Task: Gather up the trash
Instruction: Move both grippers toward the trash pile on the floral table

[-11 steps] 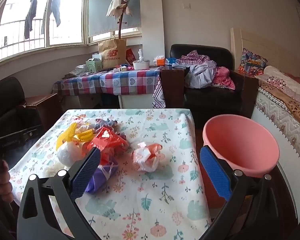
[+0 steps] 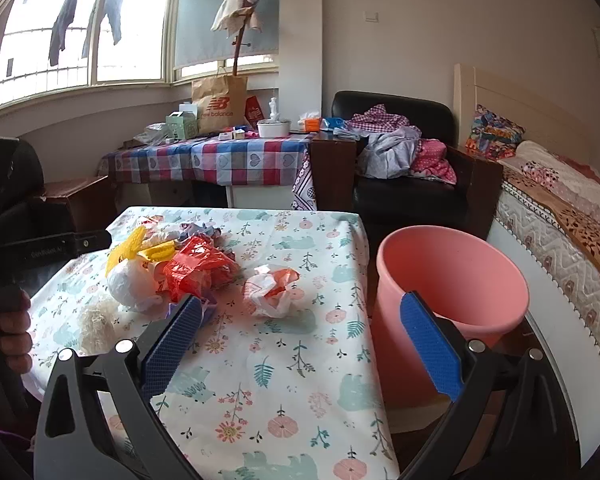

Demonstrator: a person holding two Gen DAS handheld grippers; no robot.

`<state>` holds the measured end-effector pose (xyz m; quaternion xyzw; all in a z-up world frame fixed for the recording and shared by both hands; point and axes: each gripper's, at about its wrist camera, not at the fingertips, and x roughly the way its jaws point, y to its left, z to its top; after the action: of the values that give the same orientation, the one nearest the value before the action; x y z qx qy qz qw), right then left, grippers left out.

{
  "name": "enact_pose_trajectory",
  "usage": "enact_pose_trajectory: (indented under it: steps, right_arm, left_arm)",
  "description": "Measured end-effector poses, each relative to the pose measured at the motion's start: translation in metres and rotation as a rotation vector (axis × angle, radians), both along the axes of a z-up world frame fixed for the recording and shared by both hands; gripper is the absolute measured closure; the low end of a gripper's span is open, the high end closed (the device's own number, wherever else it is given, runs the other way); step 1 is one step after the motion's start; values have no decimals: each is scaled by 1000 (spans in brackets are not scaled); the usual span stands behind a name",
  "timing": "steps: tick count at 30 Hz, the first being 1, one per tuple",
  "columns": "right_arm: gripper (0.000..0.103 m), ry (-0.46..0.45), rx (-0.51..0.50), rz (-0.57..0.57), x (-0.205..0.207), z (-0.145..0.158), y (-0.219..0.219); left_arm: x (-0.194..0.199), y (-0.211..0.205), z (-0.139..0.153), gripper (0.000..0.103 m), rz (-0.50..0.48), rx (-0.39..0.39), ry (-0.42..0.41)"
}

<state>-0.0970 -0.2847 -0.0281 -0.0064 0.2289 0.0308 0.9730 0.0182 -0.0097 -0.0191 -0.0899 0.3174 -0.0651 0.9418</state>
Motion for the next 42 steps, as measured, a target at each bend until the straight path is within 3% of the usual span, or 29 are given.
enact_pose_trajectory:
  steps: [8,29,42]
  right_arm:
    - [3,22,16,-9,18,-1,-2]
    - [3,-14,29,-2,16,-2,4]
    - [3,16,45,16,24,-14,1]
  left_arm:
    - [0,-7,4,48,-24,-8,-8]
    - [-3,-7,6,46,-26,-13,-12]
    - [-5,-6,0,46,-9,-2,7]
